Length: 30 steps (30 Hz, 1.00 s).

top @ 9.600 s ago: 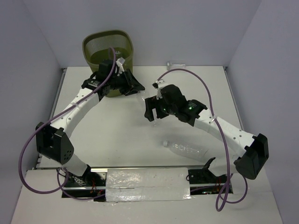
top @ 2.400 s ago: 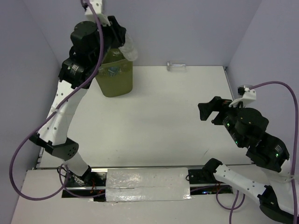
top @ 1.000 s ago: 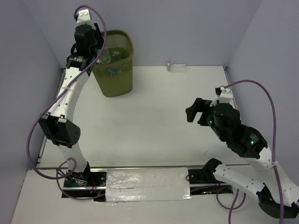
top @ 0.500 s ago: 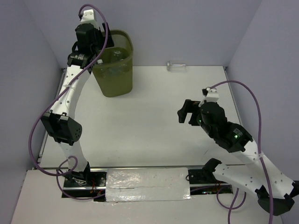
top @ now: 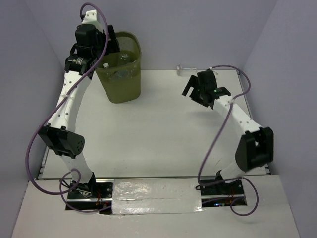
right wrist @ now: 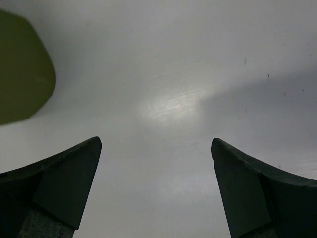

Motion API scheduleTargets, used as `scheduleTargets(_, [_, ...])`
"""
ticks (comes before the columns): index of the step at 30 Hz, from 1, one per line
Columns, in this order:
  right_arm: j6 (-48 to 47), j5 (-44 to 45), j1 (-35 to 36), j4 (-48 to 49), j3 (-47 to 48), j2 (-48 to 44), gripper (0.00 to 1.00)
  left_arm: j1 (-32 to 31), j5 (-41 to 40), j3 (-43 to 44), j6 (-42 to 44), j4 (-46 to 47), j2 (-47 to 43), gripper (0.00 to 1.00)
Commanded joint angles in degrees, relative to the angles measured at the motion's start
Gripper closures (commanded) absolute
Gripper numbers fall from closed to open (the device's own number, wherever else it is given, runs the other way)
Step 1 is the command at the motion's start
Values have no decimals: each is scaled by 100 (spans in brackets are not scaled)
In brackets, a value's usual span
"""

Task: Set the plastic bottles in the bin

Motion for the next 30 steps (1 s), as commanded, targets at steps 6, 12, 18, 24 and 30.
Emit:
scheduleTargets(6, [1827,-741,-875,1583,1642,2243,0,2,224,247,-75,-46,-235,1])
scheduleTargets(12, [2232,-663,-1025,1082,4137,4632,0,2,329,318,-13,-98,-366,0])
scheduleTargets(18, [3013,-689,-1130,1213,5519,5795,0,2,242,327,83,-90,-507,1])
scheduleTargets(24, [3445,-531,-1148,1503,5977,6341,0,2,154,256,180,-98,-481,1])
scheduleTargets(30, [3770,-408,-1157,1793,6469,6815,0,2,163,309,189,-107,-419,1])
